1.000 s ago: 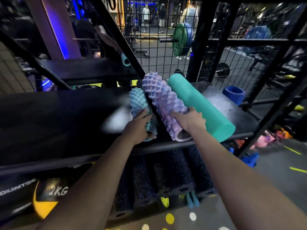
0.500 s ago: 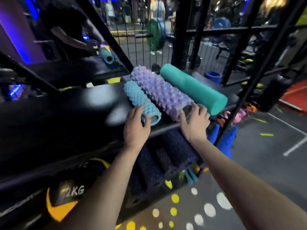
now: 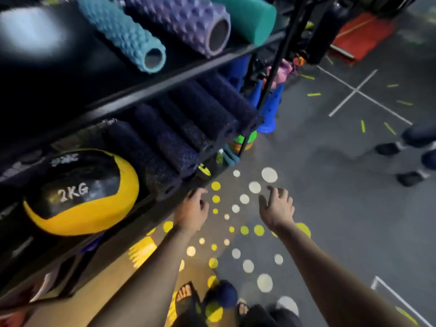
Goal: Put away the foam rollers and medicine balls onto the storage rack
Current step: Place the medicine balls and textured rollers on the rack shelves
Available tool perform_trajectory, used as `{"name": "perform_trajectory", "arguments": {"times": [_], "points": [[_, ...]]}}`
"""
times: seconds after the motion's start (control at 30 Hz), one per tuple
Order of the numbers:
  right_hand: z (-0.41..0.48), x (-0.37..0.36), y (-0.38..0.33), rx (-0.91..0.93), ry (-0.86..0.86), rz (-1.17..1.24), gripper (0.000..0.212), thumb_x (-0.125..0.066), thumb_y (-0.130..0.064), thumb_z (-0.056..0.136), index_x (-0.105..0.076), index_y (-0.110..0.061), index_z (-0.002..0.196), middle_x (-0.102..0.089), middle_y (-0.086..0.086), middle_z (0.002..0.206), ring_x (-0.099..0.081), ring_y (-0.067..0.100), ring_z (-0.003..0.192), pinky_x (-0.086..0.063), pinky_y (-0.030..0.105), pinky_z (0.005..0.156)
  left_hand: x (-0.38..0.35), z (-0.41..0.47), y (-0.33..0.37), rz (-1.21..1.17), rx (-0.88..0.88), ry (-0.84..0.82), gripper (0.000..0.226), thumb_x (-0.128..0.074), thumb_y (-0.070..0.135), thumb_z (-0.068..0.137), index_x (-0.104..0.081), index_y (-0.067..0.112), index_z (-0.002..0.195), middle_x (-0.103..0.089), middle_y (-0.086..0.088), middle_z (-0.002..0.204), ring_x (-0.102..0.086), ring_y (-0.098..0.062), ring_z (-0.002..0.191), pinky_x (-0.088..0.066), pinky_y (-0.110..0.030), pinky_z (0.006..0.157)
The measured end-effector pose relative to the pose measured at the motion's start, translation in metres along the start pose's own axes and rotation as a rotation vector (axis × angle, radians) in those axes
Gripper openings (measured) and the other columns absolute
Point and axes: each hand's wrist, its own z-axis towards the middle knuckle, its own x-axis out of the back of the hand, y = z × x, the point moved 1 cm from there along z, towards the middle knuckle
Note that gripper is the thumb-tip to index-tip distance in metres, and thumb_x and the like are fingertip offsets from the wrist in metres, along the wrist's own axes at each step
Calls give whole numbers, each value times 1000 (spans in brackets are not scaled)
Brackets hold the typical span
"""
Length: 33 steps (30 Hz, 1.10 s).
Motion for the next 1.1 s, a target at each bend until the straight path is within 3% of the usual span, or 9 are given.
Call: {"name": "perform_trajectory", "arguments": {"times": [0.1, 0.27, 0.4, 0.57, 0.73, 0.9, 1.0, 1.1], "points": [[-23, -19, 74, -138, -156, -56, 45, -44, -39, 104, -47, -19, 144, -43, 17, 146, -37, 41, 135, -32, 47, 110, -40, -49, -25, 66, 59, -216, 36, -56, 22, 94, -61, 28, 129, -68, -2, 123, -64, -29, 113, -49, -37, 85], [-62, -69, 182, -270, -380, -145, 47, -44, -34, 103, -43, -19, 148, -42, 17, 149, -37, 38, 139, -33, 42, 110, -105, -128, -57, 72, 147, -319, 37, -54, 24, 92, -60, 27, 129, -67, -4, 124, -64, -30, 113, -53, -39, 89], [-99, -129, 258, -236, -474, -82, 48, -46, -32, 101, -42, -18, 147, -43, 15, 149, -37, 37, 139, -34, 43, 110, -181, -184, -63, 121, 234, -389, 41, -54, 27, 94, -57, 29, 135, -66, -1, 124, -62, -31, 116, -51, -38, 92], [-153, -205, 385, -226, -533, -60, 61, -50, -37, 100, -31, -16, 153, -39, 15, 151, -34, 38, 141, -32, 46, 113, -323, -257, -68, 37, 360, -463, 44, -55, 35, 88, -55, 36, 132, -69, 5, 105, -65, -28, 108, -51, -43, 94], [-179, -299, 524, -398, -561, -124, 89, -61, -51, 93, -9, -21, 159, -20, 17, 159, -28, 43, 142, -36, 56, 112, -463, -311, -106, 103, 364, -599, 61, -60, 25, 96, -38, 27, 153, -51, -8, 137, -53, -30, 127, -45, -42, 100], [-149, -411, 626, -494, -536, -239, 142, -77, -74, 66, 21, -28, 157, 23, 14, 165, -1, 48, 152, -21, 72, 114, -575, -322, -191, 253, 392, -598, 94, -70, 46, 91, -11, 24, 161, -28, -12, 157, -38, -39, 140, -40, -49, 105], [-116, -478, 666, -490, -511, -212, 164, -83, -81, 45, 28, -29, 154, 30, 18, 162, 6, 51, 151, -18, 78, 108, -635, -309, -247, 338, 357, -586, 119, -75, 64, 78, 6, 34, 160, -11, -10, 165, -23, -47, 147, -36, -59, 112], [-96, -536, 691, -456, -516, -249, 166, -87, -76, 38, 21, -32, 155, 24, 21, 163, 6, 55, 149, -23, 81, 104, -688, -279, -296, 480, 323, -593, 136, -78, 73, 67, 17, 39, 158, 13, -9, 169, 1, -52, 151, -19, -67, 119]]}}
